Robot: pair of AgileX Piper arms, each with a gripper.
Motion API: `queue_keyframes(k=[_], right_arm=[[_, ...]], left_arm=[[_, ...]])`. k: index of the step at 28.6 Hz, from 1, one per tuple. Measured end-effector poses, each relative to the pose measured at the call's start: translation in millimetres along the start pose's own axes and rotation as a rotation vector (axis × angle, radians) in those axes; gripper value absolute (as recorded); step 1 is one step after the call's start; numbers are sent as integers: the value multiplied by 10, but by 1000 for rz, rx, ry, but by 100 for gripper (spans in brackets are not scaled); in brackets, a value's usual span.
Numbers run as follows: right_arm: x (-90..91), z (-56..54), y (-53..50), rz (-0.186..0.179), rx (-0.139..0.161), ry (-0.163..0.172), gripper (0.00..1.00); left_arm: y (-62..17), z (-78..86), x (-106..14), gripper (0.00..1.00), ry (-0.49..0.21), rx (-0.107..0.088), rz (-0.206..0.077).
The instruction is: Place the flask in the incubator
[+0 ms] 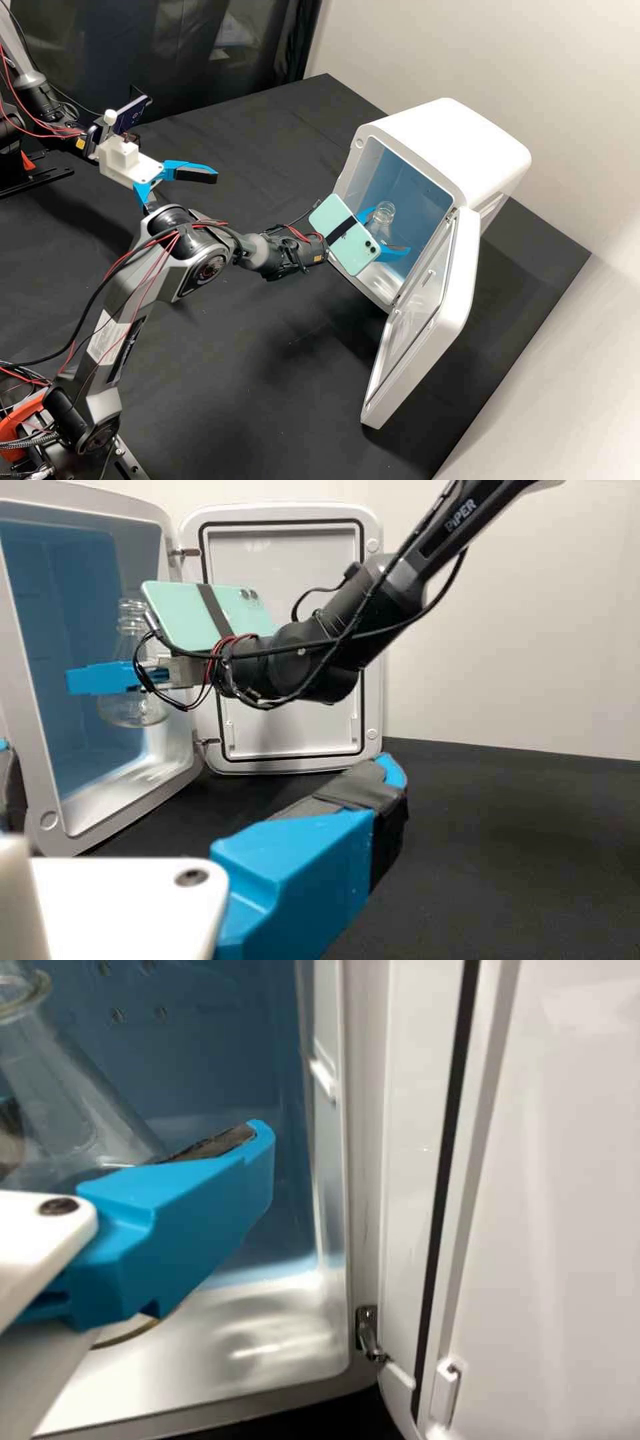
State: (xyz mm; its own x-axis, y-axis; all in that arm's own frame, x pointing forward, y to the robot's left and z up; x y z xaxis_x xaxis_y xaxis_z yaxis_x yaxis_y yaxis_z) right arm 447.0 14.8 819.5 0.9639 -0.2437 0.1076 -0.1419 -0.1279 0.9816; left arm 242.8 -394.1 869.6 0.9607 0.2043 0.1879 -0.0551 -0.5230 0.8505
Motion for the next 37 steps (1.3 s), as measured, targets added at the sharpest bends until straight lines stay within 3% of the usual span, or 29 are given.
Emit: queue_keyframes(k=[4, 10, 13, 17, 25, 28, 37], right_arm=[[78, -8, -21, -9, 2, -25, 0], [180, -104, -41, 4, 3, -23, 0], [233, -164, -57, -2, -29, -12, 0], [296, -203, -81, -5, -48, -20, 0], [377, -284, -138, -1, -41, -36, 0], [401, -333, -159, -3, -66, -23, 0], [474, -380, -207, -12, -74, -36, 0]], left_arm=[[-27, -7, 7, 100, 4, 0, -15], [-26, -7, 7, 100, 4, 0, -14], [-31, -8, 9, 100, 4, 0, -16], [-52, -11, 16, 100, 3, 1, -25], [-53, -7, 16, 100, -1, 4, -26], [-53, -7, 16, 100, -1, 4, -26], [-83, -15, 25, 100, 2, 3, -39]])
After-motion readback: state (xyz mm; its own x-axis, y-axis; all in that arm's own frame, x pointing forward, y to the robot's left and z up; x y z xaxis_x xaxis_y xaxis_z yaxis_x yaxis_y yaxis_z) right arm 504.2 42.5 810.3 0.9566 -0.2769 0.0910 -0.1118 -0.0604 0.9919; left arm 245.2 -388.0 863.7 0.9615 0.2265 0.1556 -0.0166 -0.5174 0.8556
